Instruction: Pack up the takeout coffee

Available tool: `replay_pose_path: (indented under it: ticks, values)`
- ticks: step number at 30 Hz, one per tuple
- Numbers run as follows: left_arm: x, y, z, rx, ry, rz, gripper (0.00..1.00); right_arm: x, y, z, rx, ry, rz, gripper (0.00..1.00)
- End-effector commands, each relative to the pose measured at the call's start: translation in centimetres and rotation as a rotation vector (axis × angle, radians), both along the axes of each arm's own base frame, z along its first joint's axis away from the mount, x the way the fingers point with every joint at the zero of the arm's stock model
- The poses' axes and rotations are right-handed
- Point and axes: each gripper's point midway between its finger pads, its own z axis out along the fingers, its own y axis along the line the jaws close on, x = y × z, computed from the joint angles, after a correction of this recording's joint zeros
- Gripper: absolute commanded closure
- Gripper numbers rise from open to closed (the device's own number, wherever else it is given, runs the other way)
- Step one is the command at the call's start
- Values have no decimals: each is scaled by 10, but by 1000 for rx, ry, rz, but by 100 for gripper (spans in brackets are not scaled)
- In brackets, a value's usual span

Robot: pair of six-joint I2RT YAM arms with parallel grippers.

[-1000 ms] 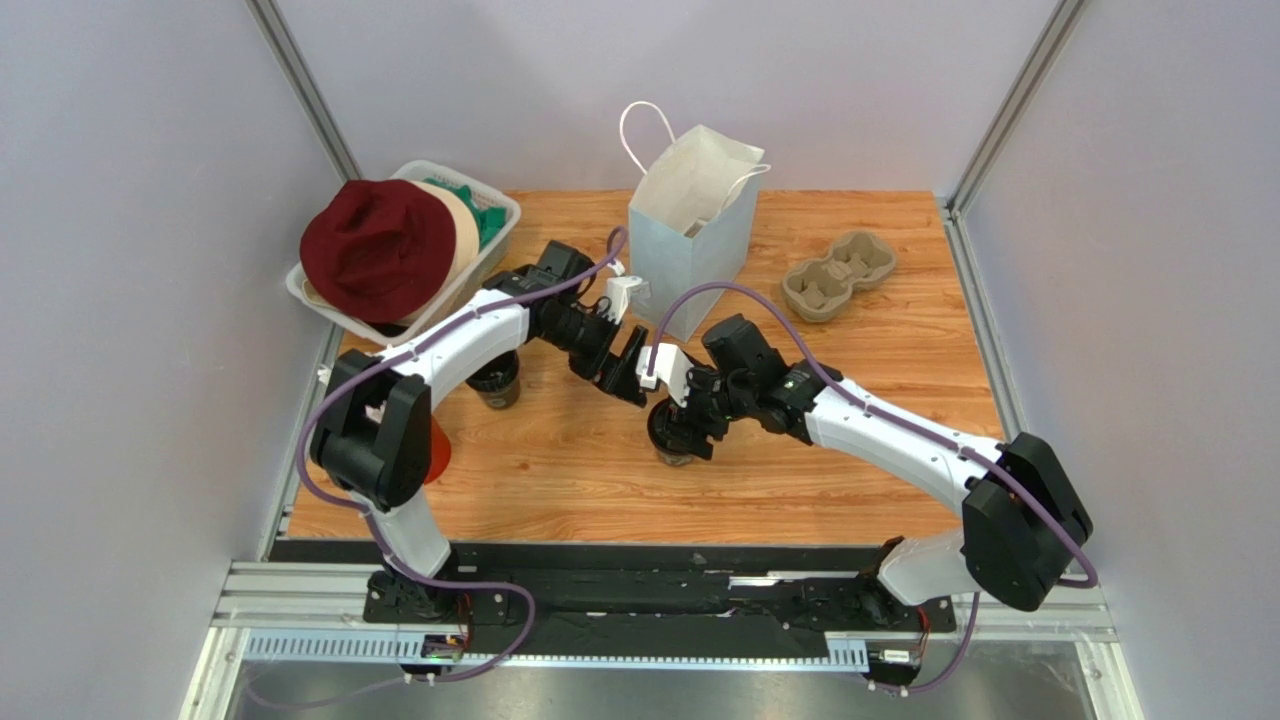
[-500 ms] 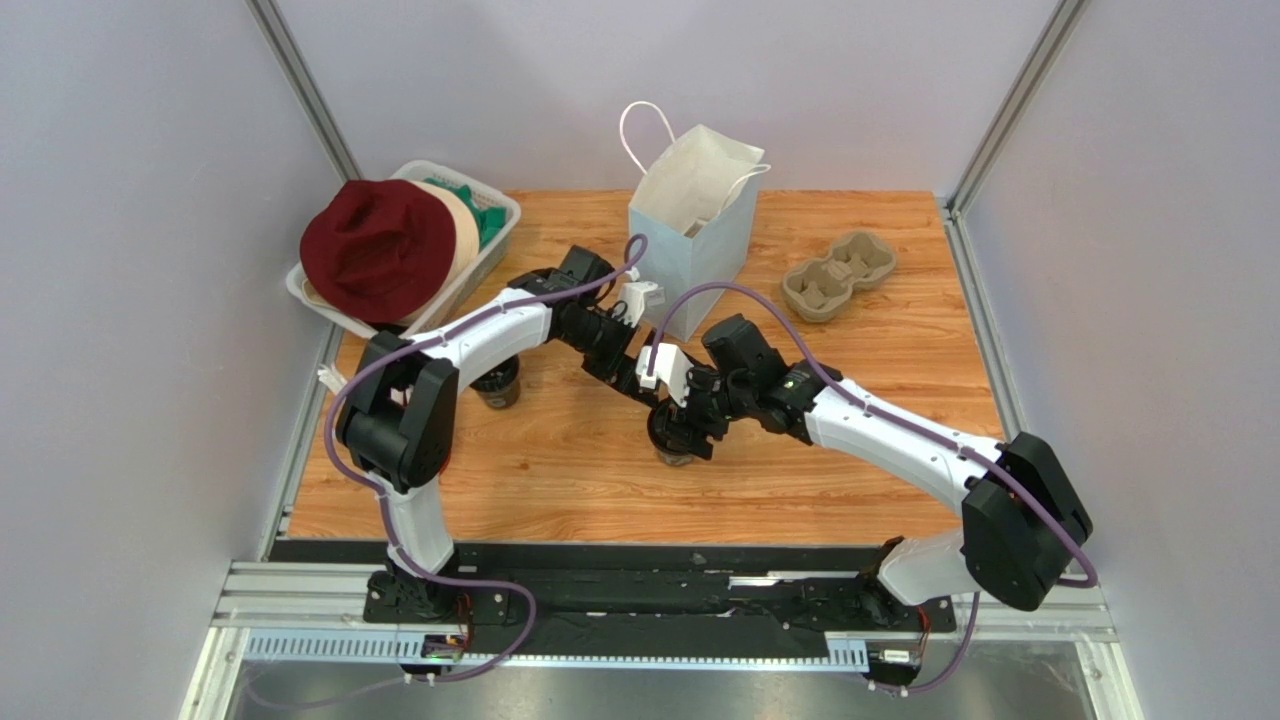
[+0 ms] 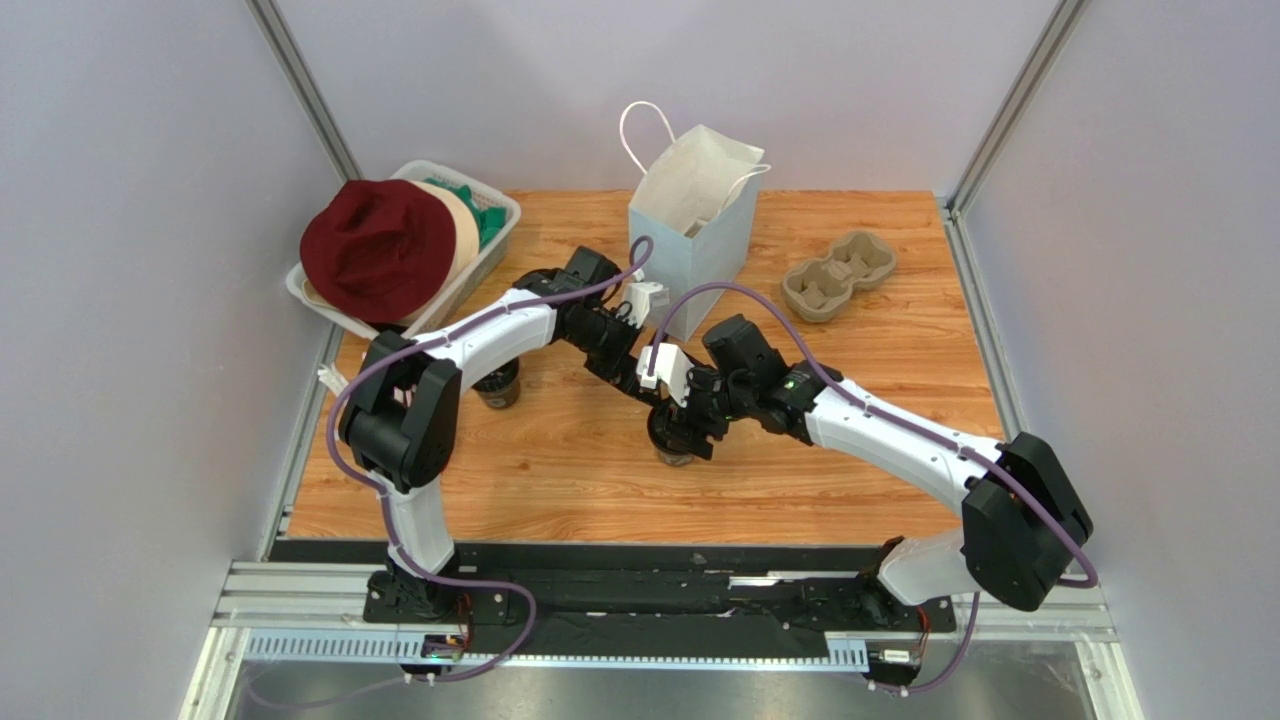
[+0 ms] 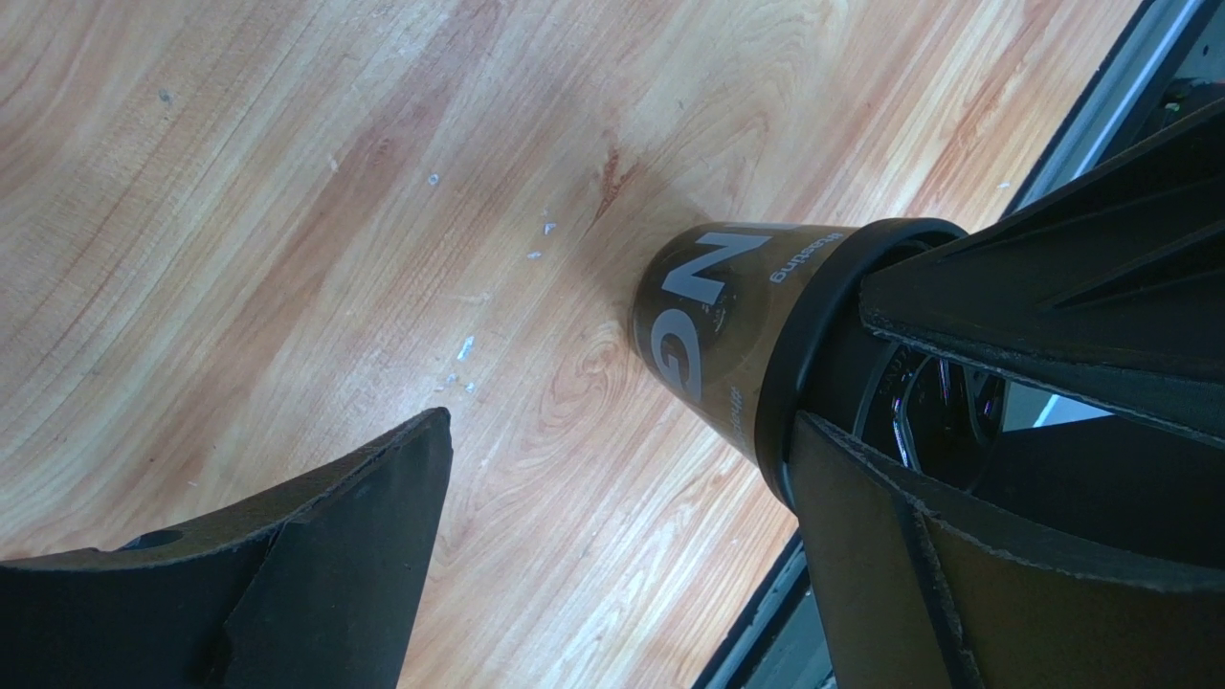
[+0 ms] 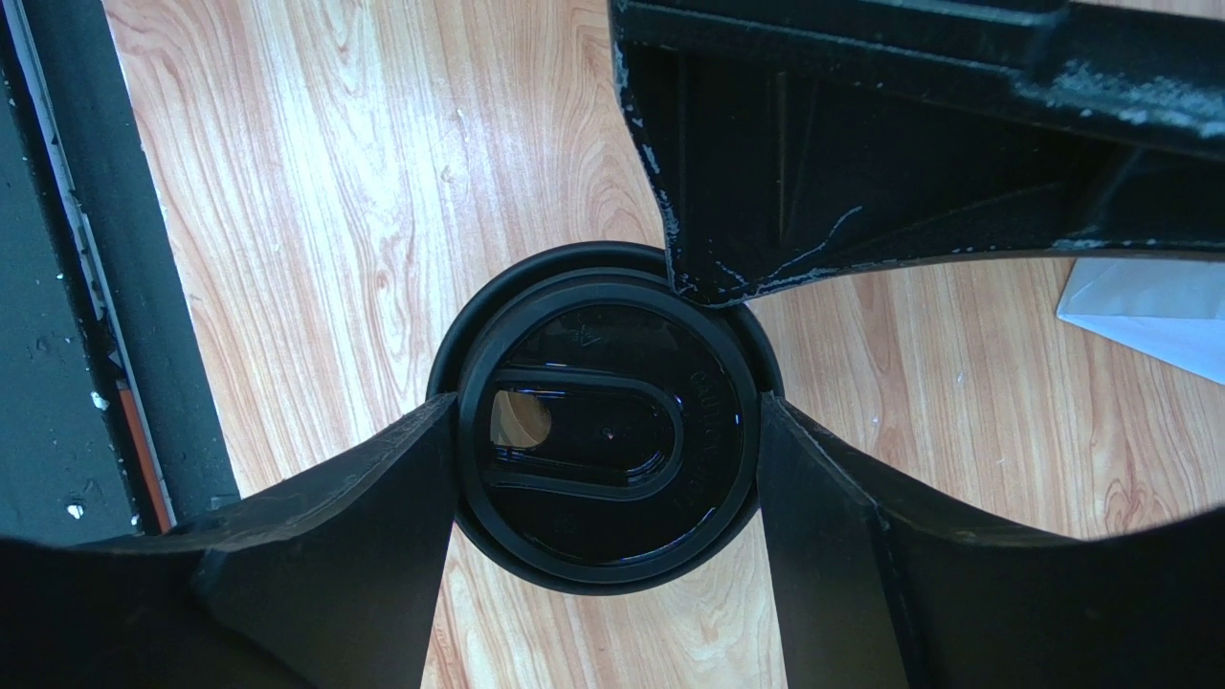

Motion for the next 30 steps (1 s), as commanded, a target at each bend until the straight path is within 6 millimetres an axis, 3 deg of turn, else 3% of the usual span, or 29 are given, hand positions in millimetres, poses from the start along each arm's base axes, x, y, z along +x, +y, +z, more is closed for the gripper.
replay_pose_path:
  ticks: [1,8,18,23,28,30]
  values:
    - [-2,15,-27,144,-31,0,7,-37,-54,-64,-267,162,-7,30]
    - [-12,20,-48,259,-35,-49,9,-39,-56,-67,-279,168,-9,31]
    - [-23,17,-62,296,19,-91,17,-38,-59,-70,-292,163,-12,31]
    - [-3,5,-17,185,-110,-72,12,-39,-60,-70,-293,164,-14,31]
    - [-1,-6,40,27,-179,-91,8,-38,-60,-70,-288,159,-18,31]
    - [-4,-8,48,-9,-181,-108,7,-38,-60,-71,-290,159,-18,31]
